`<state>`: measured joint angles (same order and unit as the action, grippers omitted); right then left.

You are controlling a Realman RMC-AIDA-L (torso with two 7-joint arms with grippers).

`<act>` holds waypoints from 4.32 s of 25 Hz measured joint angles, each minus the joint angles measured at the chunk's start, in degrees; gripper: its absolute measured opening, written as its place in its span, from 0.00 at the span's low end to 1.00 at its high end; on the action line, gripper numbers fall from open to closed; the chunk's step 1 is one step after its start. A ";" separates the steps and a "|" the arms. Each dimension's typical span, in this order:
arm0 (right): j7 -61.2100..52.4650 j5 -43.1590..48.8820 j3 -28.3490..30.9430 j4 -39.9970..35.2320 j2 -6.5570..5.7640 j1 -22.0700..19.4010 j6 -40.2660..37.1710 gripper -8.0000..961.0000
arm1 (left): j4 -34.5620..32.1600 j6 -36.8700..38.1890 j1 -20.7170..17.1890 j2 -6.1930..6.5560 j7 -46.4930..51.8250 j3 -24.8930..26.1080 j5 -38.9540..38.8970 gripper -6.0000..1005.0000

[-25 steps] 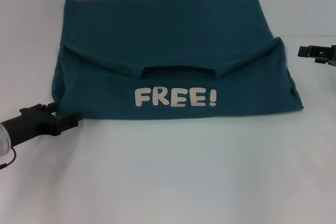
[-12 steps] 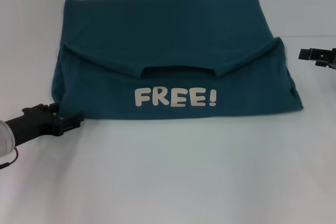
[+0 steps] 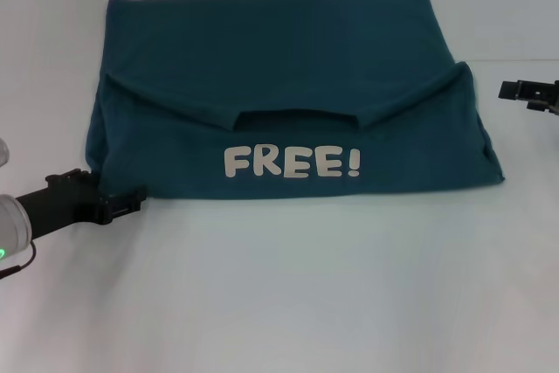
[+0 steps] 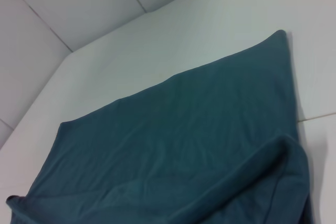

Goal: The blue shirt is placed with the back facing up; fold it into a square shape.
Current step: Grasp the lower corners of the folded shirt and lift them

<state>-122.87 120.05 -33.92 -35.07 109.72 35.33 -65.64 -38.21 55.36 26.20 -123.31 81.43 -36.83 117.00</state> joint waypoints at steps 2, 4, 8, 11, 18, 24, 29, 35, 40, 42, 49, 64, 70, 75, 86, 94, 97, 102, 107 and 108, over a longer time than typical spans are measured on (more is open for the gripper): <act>0.00 0.00 0.25 0.00 0.00 0.00 0.15 0.78 | -0.35 -0.17 -0.01 0.00 -0.04 0.00 0.03 0.72; 0.01 0.00 0.63 0.00 0.00 0.00 0.18 0.78 | -0.68 -0.83 -0.04 0.02 -0.05 0.23 0.00 0.71; 0.14 0.00 1.18 0.00 -0.02 0.00 0.21 0.78 | -0.82 -1.52 -0.02 0.31 0.64 0.62 -0.05 0.69; 0.17 0.00 1.23 -0.03 -0.03 0.00 0.30 0.78 | -0.87 -1.56 0.20 0.37 0.71 0.17 0.20 0.68; 0.17 -0.01 1.23 -0.20 -0.03 -0.20 0.29 0.77 | -0.71 -1.76 0.78 0.37 1.26 -0.51 1.71 0.43; 0.18 -0.10 1.34 -0.32 -0.03 -0.41 0.19 0.76 | -0.73 -2.02 0.84 0.44 1.44 -0.60 1.83 0.03; 0.18 -0.15 1.41 -0.35 -0.03 -0.53 0.12 0.75 | -0.76 -2.15 0.83 0.44 1.45 -0.62 1.83 0.01; -0.07 1.44 0.67 -0.14 -0.67 -0.48 0.07 0.74 | -1.72 -1.35 0.49 0.64 2.55 -0.62 1.83 0.01; -2.21 7.43 0.47 -0.21 -1.25 -0.01 -1.89 0.73 | -2.77 0.22 0.26 0.72 4.57 -0.59 4.14 0.01; -2.45 8.49 0.45 -0.30 -1.20 -0.03 -2.62 0.72 | -2.95 0.58 0.25 0.71 4.97 -0.60 4.78 0.01; -1.96 8.66 -0.84 -0.01 -0.40 -0.10 -2.38 0.71 | -3.31 1.31 0.23 0.71 5.13 -0.54 4.88 0.01; -2.43 10.19 -4.30 0.15 1.51 0.18 1.72 0.67 | -3.73 2.06 0.07 0.79 5.14 -0.26 4.91 0.01; -2.21 11.32 -5.39 0.18 3.17 0.98 4.89 0.66 | -3.71 1.95 0.08 0.80 5.14 -0.39 4.91 0.01; -2.38 11.48 -5.46 0.39 3.63 1.37 6.29 0.65 | -3.61 1.83 0.08 0.80 5.09 -0.41 4.90 0.01; -2.41 11.50 -6.00 2.94 3.66 2.11 8.01 0.35 | -3.42 1.60 0.25 0.80 4.81 -0.44 4.90 0.01; -2.39 11.51 -6.66 3.86 3.66 2.13 9.11 0.08 | -3.62 1.74 0.34 0.80 4.78 -0.61 4.90 0.01; -2.08 11.28 -6.48 3.42 3.66 1.87 8.81 0.02 | -3.65 1.89 0.39 0.80 4.79 -0.62 4.90 0.01; -1.42 10.95 -5.93 3.22 3.51 1.47 8.43 0.01 | -3.70 2.06 0.39 0.80 4.95 -0.43 4.90 0.01; 1.02 7.82 -4.28 2.24 3.02 -0.30 5.69 0.01 | -5.12 3.92 -0.63 0.80 5.87 -0.19 4.89 0.01; 1.40 7.16 -3.97 1.65 2.99 -0.92 4.94 0.01 | -5.58 4.57 -1.00 0.80 6.14 -0.16 4.84 0.01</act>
<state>-121.47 127.22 -37.89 -33.42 112.71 34.41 -60.69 -43.79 59.93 25.21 -122.52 87.57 -36.99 121.84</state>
